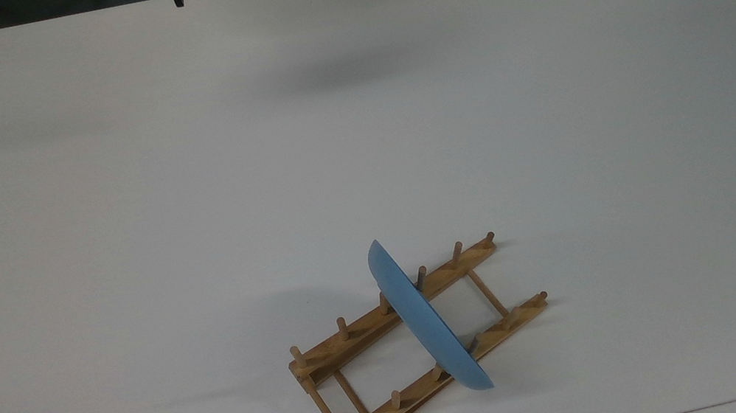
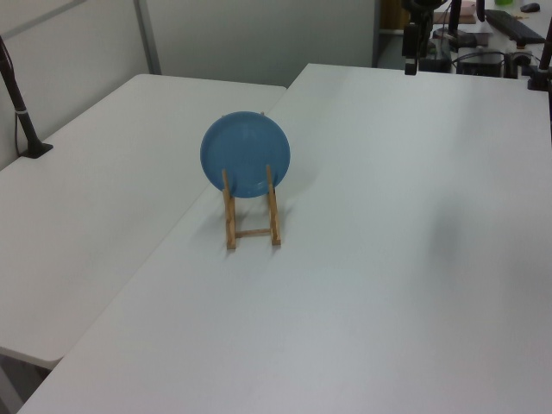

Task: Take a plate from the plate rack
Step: 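Move the open gripper toward the blue plate in the wooden rack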

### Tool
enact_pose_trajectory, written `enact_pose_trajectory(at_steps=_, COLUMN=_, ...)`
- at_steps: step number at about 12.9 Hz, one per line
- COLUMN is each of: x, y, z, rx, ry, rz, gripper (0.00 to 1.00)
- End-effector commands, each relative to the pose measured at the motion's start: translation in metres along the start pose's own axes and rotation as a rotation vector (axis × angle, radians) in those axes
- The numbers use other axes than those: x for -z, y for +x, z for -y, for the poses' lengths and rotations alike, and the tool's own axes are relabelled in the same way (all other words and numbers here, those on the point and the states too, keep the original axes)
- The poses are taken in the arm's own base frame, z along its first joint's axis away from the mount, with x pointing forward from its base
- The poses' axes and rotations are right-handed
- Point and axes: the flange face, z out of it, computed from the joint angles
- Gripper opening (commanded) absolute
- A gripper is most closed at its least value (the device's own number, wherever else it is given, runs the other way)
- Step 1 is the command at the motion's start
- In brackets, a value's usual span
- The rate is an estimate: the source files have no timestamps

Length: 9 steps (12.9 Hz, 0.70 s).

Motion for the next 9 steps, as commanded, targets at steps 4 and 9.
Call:
enact_pose_trajectory(at_steps=4, x=0.0012, y=-0.0101, z=0.0019, rx=-0.01, ry=0.021, rz=0.013, gripper=1.0)
enact_pose_trajectory(at_steps=9, x=0.0008, y=-0.005, z=0.0045, rx=0.0, ry=0.021, rz=0.003, gripper=1.0)
